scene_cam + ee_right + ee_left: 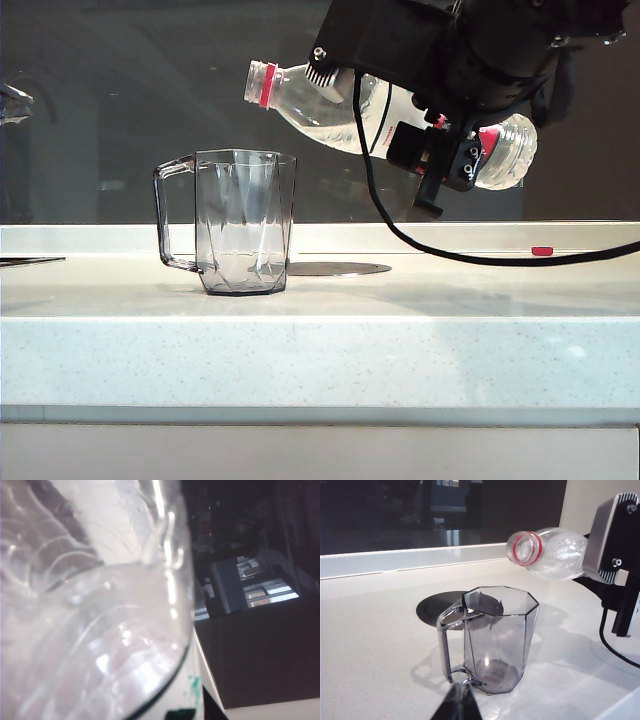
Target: Pick up the mineral water bottle on the table and pour water into the mug until it's half full.
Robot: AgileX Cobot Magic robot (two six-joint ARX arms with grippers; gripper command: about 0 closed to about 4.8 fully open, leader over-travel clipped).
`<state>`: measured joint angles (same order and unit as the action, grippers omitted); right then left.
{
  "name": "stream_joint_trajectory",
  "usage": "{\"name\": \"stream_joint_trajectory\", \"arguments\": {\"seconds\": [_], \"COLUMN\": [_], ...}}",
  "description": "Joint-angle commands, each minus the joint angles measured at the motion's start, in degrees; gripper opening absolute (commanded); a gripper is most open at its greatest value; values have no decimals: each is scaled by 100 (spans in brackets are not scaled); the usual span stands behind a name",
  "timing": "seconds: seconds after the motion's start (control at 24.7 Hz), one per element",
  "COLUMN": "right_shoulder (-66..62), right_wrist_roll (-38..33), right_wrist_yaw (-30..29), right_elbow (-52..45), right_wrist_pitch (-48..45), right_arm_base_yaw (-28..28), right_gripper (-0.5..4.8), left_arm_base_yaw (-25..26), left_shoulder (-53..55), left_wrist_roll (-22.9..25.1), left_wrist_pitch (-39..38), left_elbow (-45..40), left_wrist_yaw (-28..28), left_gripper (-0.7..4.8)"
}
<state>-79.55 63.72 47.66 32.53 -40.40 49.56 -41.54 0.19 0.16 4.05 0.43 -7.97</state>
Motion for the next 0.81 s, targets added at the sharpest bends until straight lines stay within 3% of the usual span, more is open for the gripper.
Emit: {"name": "stream_joint_trajectory", "arguments": {"seconds": [0.04, 0.32, 0.81], "right_shoulder": [48, 50, 50], "right_wrist_roll": [376, 435, 1150], "right_wrist_yaw": [164, 411, 520], "right_elbow": [63, 63, 63], "right_wrist_pitch": [-317, -315, -332], "right_arm_base_yaw": [0, 2, 4], "right_gripper": [269, 269, 269], "left_arm_base_yaw": [11, 11, 11], "left_shoulder": [2, 2, 2], "left_wrist_roll": [-15, -15, -15], "left_wrist_pitch": [72, 72, 72], "left_elbow": [13, 13, 13], "left_wrist_yaw": [24, 24, 24], "left_gripper": [-4, -4, -4]}}
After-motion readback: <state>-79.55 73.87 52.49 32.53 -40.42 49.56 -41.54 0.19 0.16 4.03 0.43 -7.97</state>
